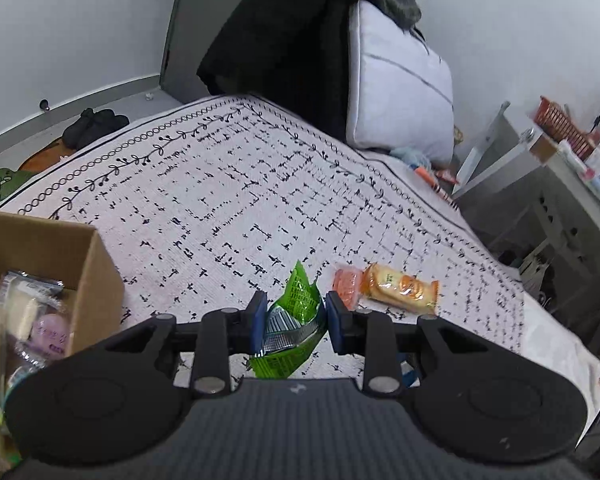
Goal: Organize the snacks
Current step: 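Carry the green and blue packets into the box and open both tools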
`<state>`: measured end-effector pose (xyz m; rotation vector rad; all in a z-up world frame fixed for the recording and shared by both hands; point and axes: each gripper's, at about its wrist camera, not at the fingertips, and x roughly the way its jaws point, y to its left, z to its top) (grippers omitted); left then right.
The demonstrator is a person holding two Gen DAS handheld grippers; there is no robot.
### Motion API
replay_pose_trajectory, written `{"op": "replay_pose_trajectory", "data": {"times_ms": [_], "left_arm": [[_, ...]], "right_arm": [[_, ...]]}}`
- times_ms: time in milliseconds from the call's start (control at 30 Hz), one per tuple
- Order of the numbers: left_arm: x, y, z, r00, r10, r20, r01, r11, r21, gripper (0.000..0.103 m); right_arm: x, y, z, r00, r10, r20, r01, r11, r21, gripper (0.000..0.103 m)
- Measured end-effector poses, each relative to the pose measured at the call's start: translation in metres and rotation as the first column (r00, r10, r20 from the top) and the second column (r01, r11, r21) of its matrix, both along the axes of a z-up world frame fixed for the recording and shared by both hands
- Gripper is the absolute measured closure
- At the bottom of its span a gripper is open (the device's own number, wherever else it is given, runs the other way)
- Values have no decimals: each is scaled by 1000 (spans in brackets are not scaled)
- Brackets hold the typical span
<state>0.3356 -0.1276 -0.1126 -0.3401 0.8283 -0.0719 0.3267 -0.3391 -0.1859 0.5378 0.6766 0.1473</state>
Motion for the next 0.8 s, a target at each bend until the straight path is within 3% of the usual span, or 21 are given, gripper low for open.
{"op": "replay_pose_trajectory", "data": {"times_ms": [300,500,800], "left_arm": [[-34,27,19,999,52,7,-51,998,-47,73],[-53,57,36,994,102,42,-99,992,-83,73],[-67,100,44,985,168,30,-162,977,-140,73]], "right_arm": [[-34,32,37,998,27,55,-29,999,36,72],[-48,61,58,993,74,90,-77,997,31,72],[-62,104,82,984,137,114,-138,990,2,72]]}}
